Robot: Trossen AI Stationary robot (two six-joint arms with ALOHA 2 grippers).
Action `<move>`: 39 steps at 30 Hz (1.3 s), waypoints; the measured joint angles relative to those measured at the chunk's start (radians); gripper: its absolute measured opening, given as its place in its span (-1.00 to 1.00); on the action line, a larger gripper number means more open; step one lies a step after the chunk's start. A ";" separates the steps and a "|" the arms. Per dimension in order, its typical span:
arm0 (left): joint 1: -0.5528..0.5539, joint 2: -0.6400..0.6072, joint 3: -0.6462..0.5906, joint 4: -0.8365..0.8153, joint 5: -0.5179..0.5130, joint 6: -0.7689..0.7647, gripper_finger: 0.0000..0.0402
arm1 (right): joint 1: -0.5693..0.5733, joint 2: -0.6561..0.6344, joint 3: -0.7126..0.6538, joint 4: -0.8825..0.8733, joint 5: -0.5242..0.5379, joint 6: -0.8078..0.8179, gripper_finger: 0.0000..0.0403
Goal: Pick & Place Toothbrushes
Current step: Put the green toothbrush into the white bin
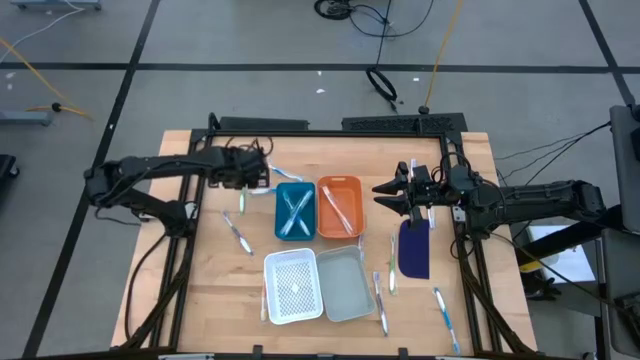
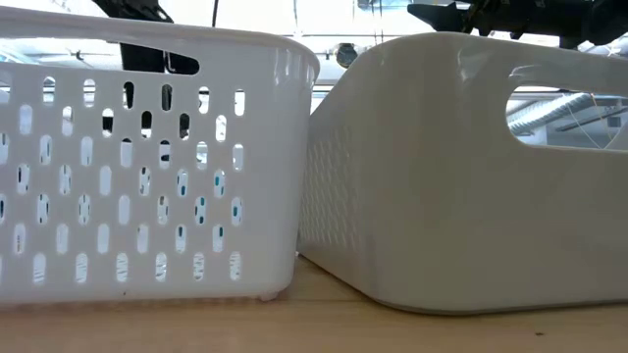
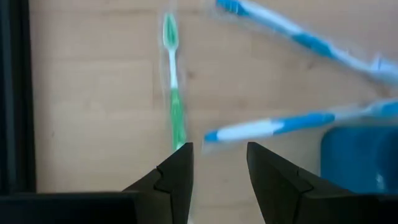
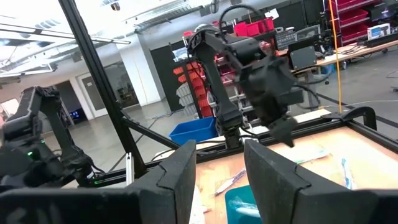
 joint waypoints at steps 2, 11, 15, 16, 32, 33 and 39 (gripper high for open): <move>0.047 0.000 0.000 0.025 0.000 0.034 -0.24 | 0.000 0.000 0.000 0.000 0.000 0.000 -0.37; 0.190 0.004 0.000 0.046 0.032 0.132 -0.24 | 0.000 0.000 0.000 0.000 0.000 -0.002 -0.37; 0.207 0.004 0.000 0.074 0.066 0.168 -0.24 | 0.000 0.000 0.000 -0.001 0.000 -0.003 -0.37; 0.208 0.004 0.000 0.079 0.069 0.169 -0.24 | 0.000 0.000 0.000 -0.001 0.000 -0.003 -0.37; 0.206 0.004 -0.037 0.121 0.098 0.168 -0.24 | 0.000 0.000 0.000 -0.001 0.000 -0.003 -0.37; 0.205 0.004 -0.051 0.134 0.106 0.167 -0.24 | 0.000 0.000 0.000 -0.001 0.000 -0.003 -0.37; 0.206 0.004 -0.100 0.171 0.083 0.131 -0.24 | 0.000 0.000 0.000 0.000 0.000 -0.003 -0.37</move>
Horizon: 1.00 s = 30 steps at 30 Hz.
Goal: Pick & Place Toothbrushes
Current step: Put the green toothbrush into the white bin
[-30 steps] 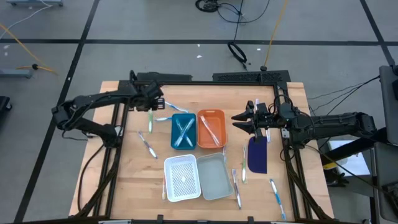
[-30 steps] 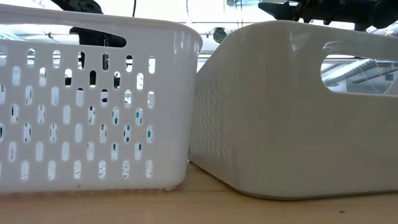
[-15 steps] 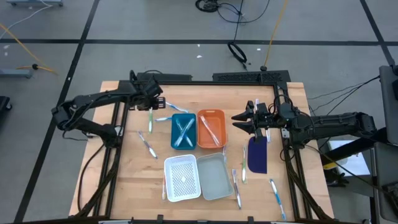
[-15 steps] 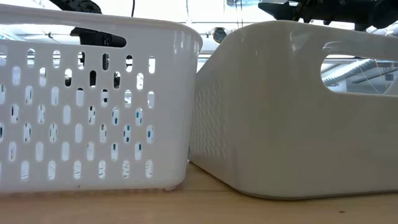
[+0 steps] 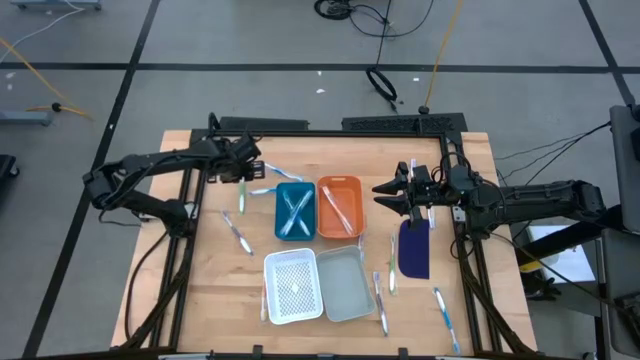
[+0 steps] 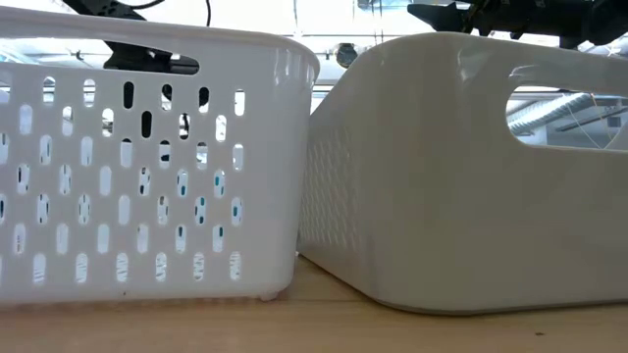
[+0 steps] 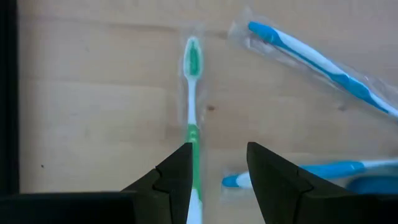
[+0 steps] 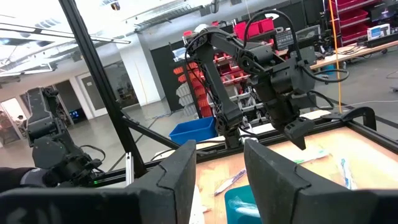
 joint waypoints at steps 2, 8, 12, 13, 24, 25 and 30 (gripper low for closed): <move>0.002 0.000 -0.006 0.026 0.003 0.015 -0.24 | 0.000 0.000 0.000 0.000 0.000 0.000 -0.37; 0.006 0.040 -0.022 0.043 -0.004 0.021 -0.24 | 0.000 0.000 0.000 0.000 0.000 0.000 -0.37; 0.019 0.099 -0.023 0.046 -0.008 0.046 -0.24 | 0.000 0.000 0.000 0.000 0.000 0.000 -0.37; 0.024 0.113 -0.023 0.046 -0.014 0.047 -0.24 | 0.000 0.000 0.000 0.000 0.000 0.000 -0.37; 0.043 0.260 -0.017 0.081 -0.031 0.084 -0.24 | 0.000 0.000 0.000 0.000 0.000 0.003 -0.37; 0.043 0.271 -0.017 0.086 -0.029 0.095 -0.24 | 0.000 0.000 0.000 0.000 0.000 0.002 -0.37; 0.043 0.292 -0.016 0.088 -0.022 0.117 -0.24 | 0.000 0.000 0.000 0.001 0.000 0.003 -0.37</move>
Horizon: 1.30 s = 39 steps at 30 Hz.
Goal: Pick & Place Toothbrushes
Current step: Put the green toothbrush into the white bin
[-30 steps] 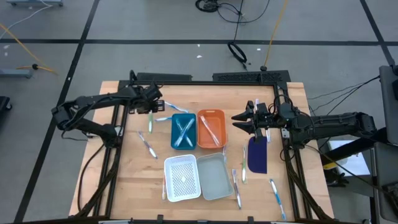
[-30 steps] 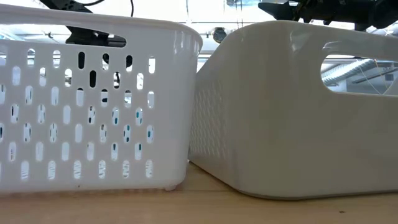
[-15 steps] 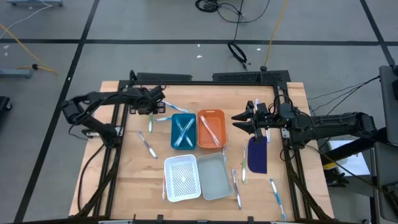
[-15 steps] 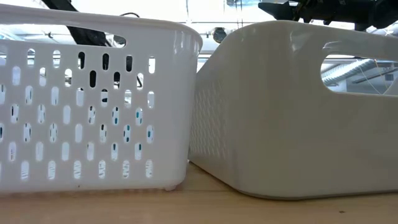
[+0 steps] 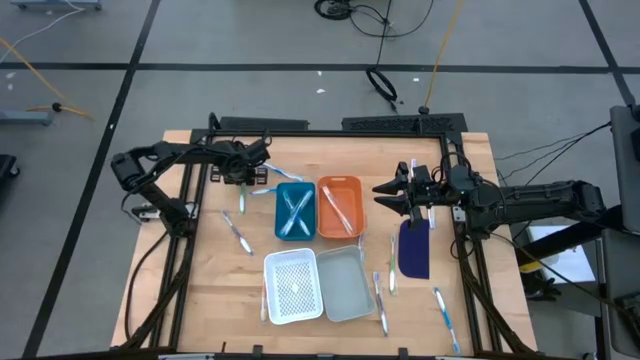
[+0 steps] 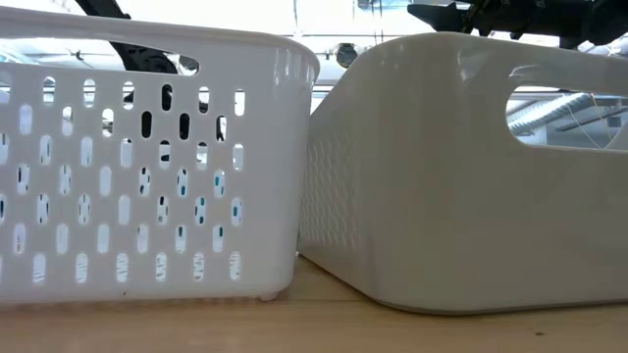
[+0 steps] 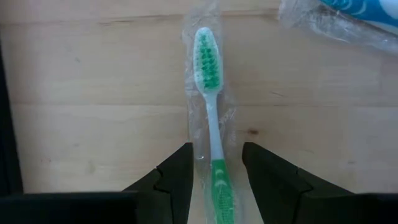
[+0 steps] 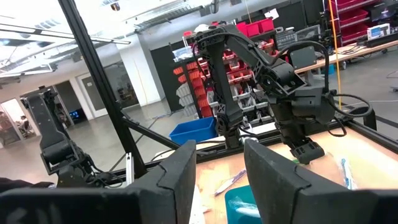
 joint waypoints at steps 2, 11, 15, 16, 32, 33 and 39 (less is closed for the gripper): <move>0.000 0.000 0.000 -0.001 0.003 0.000 -0.25 | 0.000 0.000 0.000 0.000 0.000 0.000 -0.37; -0.032 0.001 -0.002 -0.005 0.006 -0.007 -0.84 | 0.000 0.000 0.000 0.000 0.000 -0.003 -0.37; -0.052 0.002 -0.003 -0.011 -0.020 -0.011 -0.94 | 0.000 0.000 0.000 0.000 0.001 -0.002 -0.37; -0.054 0.002 -0.004 -0.015 -0.021 -0.011 -0.93 | 0.000 0.000 0.000 0.000 0.002 -0.002 -0.37; -0.076 -0.138 -0.010 -0.088 -0.058 -0.071 -0.99 | 0.000 0.000 0.000 0.001 0.003 0.000 -0.37; -0.076 -0.146 -0.011 -0.092 -0.061 -0.074 -0.99 | 0.000 0.000 0.000 0.002 0.003 0.000 -0.37; -0.075 -0.183 -0.010 -0.088 -0.075 -0.078 -0.99 | 0.000 0.000 0.000 0.008 0.003 0.000 -0.37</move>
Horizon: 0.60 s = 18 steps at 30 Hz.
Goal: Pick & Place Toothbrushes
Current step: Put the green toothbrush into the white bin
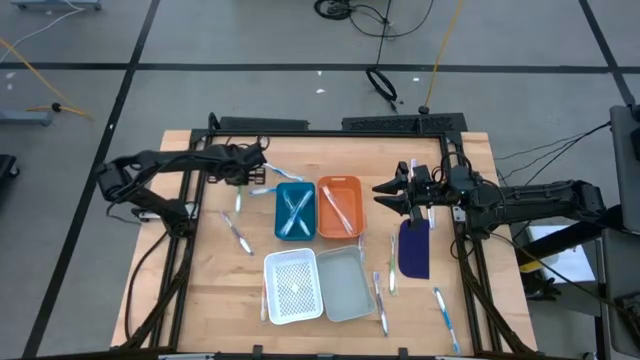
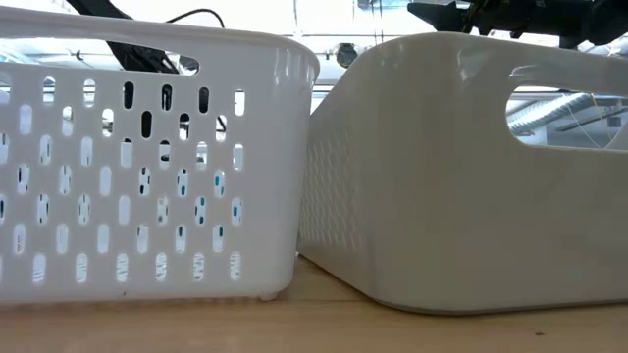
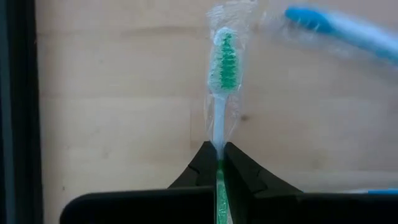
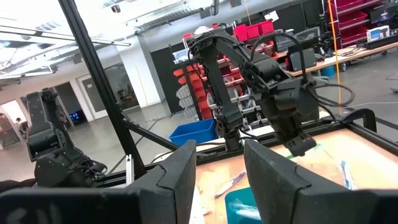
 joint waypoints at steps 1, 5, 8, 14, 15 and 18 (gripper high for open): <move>0.000 -0.010 0.000 0.000 0.000 0.000 -0.98 | 0.000 0.000 0.000 0.000 0.000 0.000 -0.37; -0.004 -0.065 0.000 -0.002 0.016 0.005 -0.99 | 0.000 0.000 0.000 0.000 0.000 0.000 -0.37; -0.016 -0.126 0.001 0.000 0.031 0.018 -0.99 | 0.000 0.000 0.000 0.000 0.000 0.000 -0.37; -0.061 -0.273 0.001 0.037 0.095 0.089 -0.99 | 0.000 0.000 0.000 0.000 0.000 0.000 -0.37; -0.072 -0.298 0.001 0.063 0.113 0.104 -0.99 | 0.000 0.000 0.000 0.000 0.000 0.000 -0.37; -0.113 -0.365 0.002 0.159 0.170 0.165 -0.98 | 0.000 0.000 0.000 0.000 0.000 -0.002 -0.37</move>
